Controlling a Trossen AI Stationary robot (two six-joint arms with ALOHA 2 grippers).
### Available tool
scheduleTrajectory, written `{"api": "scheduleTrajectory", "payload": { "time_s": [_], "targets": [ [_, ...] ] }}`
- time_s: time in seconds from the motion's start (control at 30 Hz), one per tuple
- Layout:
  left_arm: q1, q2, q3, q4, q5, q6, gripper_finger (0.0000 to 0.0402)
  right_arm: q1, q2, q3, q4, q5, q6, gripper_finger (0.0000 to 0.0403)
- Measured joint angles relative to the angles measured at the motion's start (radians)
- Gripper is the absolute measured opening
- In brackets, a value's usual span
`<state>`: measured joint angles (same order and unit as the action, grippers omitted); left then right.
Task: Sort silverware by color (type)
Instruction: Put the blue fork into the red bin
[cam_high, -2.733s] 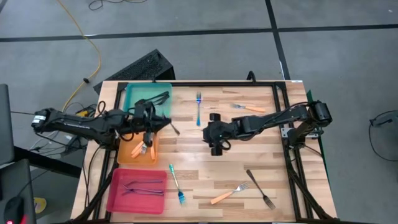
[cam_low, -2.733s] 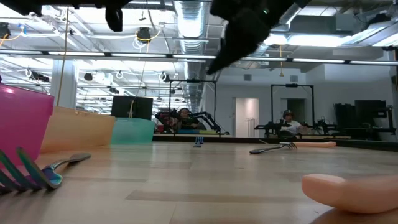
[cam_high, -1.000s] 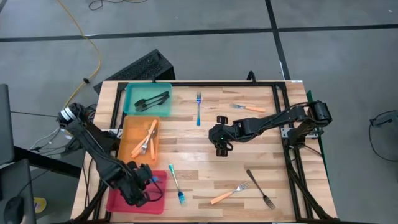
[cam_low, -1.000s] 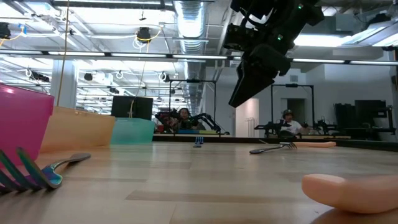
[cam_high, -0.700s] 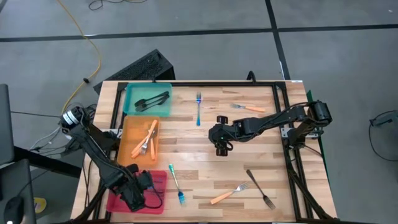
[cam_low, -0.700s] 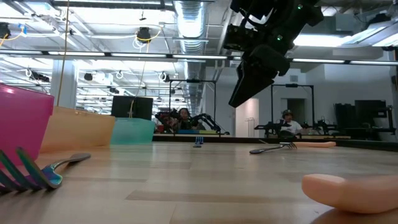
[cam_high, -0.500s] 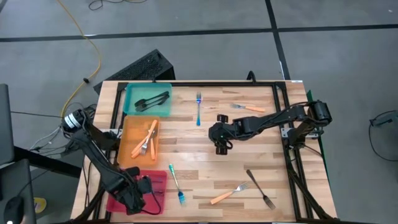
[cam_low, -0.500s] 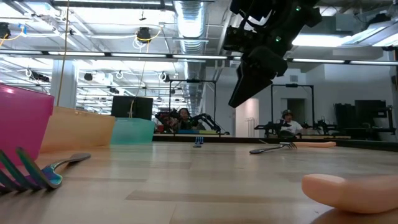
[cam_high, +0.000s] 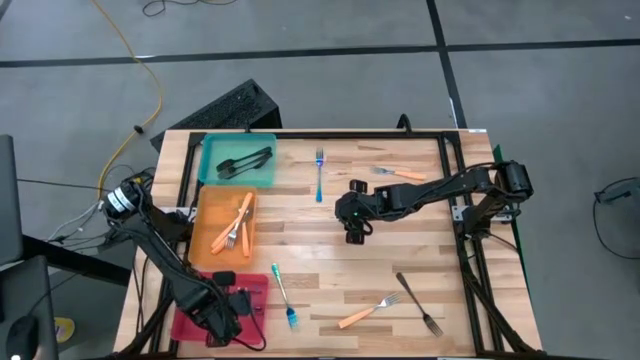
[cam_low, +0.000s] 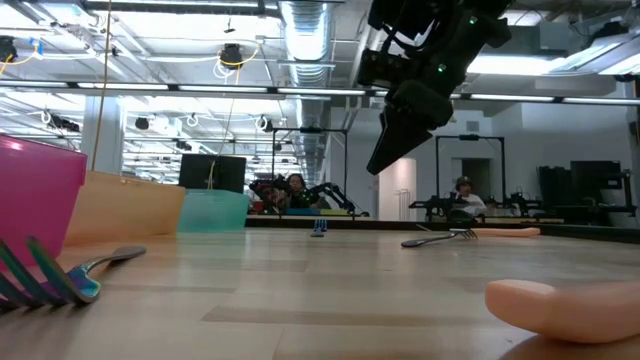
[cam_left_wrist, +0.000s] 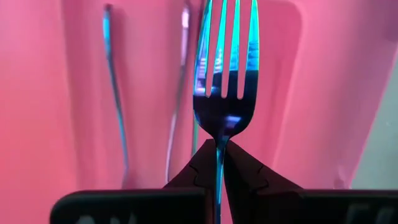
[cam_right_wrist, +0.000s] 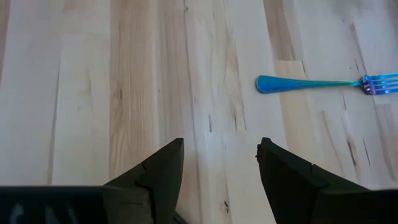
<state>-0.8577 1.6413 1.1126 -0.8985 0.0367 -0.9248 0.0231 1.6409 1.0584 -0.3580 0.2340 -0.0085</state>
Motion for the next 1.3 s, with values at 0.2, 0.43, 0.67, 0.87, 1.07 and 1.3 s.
{"api": "scheduleTrajectory", "payload": {
  "time_s": [0.2,0.43,0.67,0.87,1.07,1.3],
  "targets": [
    [0.001,0.009,0.000,0.001,0.010,0.006,0.0000,0.000,0.000,0.000,-0.002,0.000,0.000,0.0223],
    [0.001,0.103,0.027,-0.010,0.138,0.075,0.0000,0.000,0.000,0.000,-0.001,0.000,-0.003,0.0223],
    [-0.001,0.129,0.096,-0.070,0.014,0.121,0.0000,0.000,0.000,0.000,-0.003,0.000,-0.002,0.0223],
    [0.000,0.128,0.100,-0.058,0.016,0.132,0.0000,0.000,0.000,0.000,-0.003,-0.001,-0.002,0.0223],
    [0.005,0.128,0.099,-0.053,0.011,0.105,0.0000,0.000,0.000,0.000,-0.003,0.000,-0.001,0.0223],
    [0.022,0.128,0.098,-0.056,0.017,0.101,0.0000,0.000,0.000,0.000,-0.004,-0.001,0.001,0.0223]
  ]
}}
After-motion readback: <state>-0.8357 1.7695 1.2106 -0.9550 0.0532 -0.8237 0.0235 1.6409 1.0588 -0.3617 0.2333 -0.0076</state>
